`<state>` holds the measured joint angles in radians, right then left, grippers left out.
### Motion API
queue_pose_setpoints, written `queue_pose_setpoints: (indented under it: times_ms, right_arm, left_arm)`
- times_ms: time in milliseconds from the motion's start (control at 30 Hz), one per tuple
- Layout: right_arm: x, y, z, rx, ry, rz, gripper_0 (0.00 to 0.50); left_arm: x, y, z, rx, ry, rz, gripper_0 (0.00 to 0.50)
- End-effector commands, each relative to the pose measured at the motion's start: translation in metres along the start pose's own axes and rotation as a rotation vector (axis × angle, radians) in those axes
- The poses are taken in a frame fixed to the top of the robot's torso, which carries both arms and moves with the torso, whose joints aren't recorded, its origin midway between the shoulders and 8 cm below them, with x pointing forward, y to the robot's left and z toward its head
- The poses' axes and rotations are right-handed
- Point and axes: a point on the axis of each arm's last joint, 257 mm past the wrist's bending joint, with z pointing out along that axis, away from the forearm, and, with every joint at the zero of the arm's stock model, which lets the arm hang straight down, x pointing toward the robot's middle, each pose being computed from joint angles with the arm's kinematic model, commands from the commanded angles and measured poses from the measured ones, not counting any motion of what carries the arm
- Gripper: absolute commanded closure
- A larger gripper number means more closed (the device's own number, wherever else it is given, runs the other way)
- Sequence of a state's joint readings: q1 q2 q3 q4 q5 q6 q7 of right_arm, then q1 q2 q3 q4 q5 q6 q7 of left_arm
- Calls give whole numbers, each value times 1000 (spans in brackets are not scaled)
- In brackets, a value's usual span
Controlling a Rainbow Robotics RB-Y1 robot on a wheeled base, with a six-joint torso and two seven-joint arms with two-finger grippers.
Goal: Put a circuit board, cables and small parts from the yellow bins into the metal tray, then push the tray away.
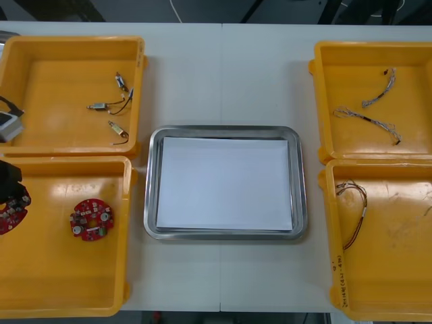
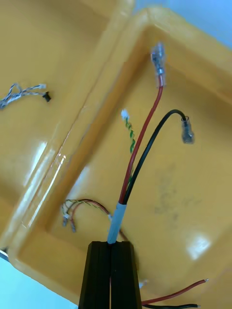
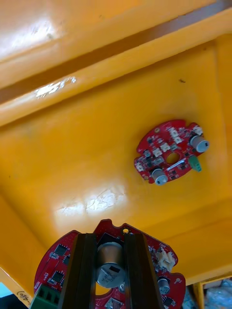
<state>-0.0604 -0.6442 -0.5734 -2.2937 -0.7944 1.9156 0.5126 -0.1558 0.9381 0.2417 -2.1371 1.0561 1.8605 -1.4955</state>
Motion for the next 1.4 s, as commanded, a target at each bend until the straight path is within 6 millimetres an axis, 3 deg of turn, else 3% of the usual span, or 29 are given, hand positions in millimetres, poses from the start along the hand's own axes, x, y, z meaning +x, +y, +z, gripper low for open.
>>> queue_pose_setpoints:
  times_ms: [33,367,733,1100,1400]
  right_arm:
    - [-10,-18,-29,31,-63,-193,500]
    - [13,-15,-49,-6,4,-524,500]
    - [25,-6,-65,-18,64,-916,500]
    - [38,3,-68,-29,84,-1140,500]
    - [54,14,-68,-43,85,-1221,500]
  left_arm:
    - [-24,-16,-22,-45,-17,78,500]
    - [-55,-65,-25,-13,-42,123,498]
    - [-87,-140,-20,55,-64,141,498]
    - [-114,-222,15,87,-127,124,498]
    - [-127,-266,46,103,-166,127,499]
